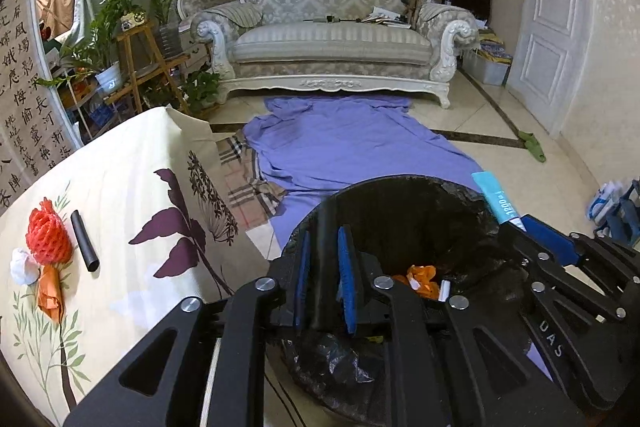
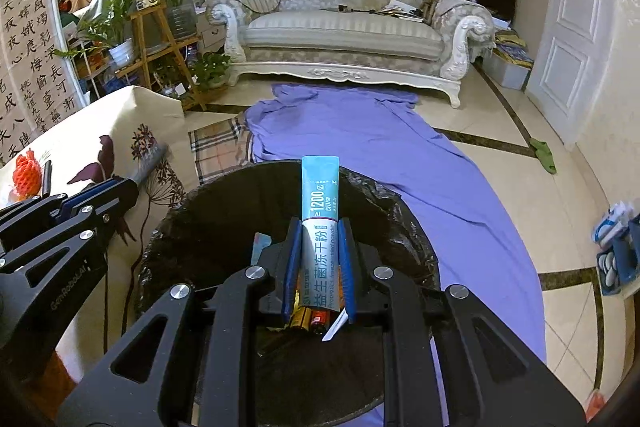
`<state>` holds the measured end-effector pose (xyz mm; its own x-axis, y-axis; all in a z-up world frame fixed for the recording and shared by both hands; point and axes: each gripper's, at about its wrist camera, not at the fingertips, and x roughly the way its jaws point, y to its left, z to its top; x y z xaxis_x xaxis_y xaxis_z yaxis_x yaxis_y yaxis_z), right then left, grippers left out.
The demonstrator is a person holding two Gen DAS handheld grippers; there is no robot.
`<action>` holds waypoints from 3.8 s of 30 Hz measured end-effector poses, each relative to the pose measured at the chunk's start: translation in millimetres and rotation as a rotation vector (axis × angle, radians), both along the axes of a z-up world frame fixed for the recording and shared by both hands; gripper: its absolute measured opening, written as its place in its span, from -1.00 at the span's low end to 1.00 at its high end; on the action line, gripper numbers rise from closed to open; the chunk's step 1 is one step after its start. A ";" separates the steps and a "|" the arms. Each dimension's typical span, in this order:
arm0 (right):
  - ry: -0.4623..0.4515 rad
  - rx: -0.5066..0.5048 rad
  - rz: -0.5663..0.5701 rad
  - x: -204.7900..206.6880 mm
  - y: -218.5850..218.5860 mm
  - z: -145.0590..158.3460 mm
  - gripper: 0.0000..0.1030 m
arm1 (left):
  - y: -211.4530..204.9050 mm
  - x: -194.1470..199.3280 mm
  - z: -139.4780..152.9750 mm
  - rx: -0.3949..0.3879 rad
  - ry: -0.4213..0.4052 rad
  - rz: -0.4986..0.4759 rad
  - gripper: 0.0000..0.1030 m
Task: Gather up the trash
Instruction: 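Carry the black tube and toothpaste tube over the bin and open both grippers, then move both grippers back over the bed toward the white bag and orange net, then grasp the orange net with the right gripper while the left grasps the white plastic bag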
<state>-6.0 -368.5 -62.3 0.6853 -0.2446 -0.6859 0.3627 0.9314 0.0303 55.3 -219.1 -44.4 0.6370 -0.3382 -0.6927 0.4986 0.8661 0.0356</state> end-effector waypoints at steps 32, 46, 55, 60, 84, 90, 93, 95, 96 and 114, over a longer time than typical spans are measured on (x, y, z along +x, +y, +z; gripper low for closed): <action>-0.010 0.012 0.076 17.5 44.4 9.2 -0.05 | 79.4 10.4 10.3 -0.019 -0.005 0.197 0.25; -0.011 0.014 0.259 47.0 120.9 18.9 -0.05 | 165.9 24.0 9.8 0.002 -0.006 0.405 0.25; -0.008 0.014 0.364 64.6 165.0 25.6 -0.04 | 219.1 38.1 9.1 -0.006 0.007 0.514 0.25; -0.010 0.009 0.419 75.9 192.3 30.5 -0.04 | 244.6 47.2 5.6 0.000 0.016 0.557 0.25; -0.016 -0.017 0.563 131.4 271.6 45.0 -0.04 | 281.0 88.7 -2.1 -0.041 0.087 0.466 -0.32; -0.017 -0.022 0.588 135.4 284.1 45.8 -0.03 | 294.4 82.4 3.4 -0.045 0.054 0.503 -0.38; -0.020 -0.020 0.603 138.1 293.0 47.3 0.08 | 309.8 81.4 7.8 -0.044 0.042 0.535 -0.38; -0.029 -0.020 0.615 139.4 298.6 49.5 0.17 | 320.9 79.9 9.0 -0.043 0.037 0.559 -0.38; -0.029 -0.021 0.620 140.8 301.4 49.8 0.18 | 325.2 79.2 9.7 -0.041 0.034 0.568 -0.38; 0.055 -0.080 0.675 163.6 334.8 24.0 0.03 | 361.8 73.4 4.8 -0.046 0.041 0.641 -0.38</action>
<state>157.5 -33.7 -38.2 0.6700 0.1729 -0.7219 -0.2996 0.9528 -0.0498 128.7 142.6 -39.5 0.6958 0.0710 -0.7147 -0.1186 0.9928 -0.0168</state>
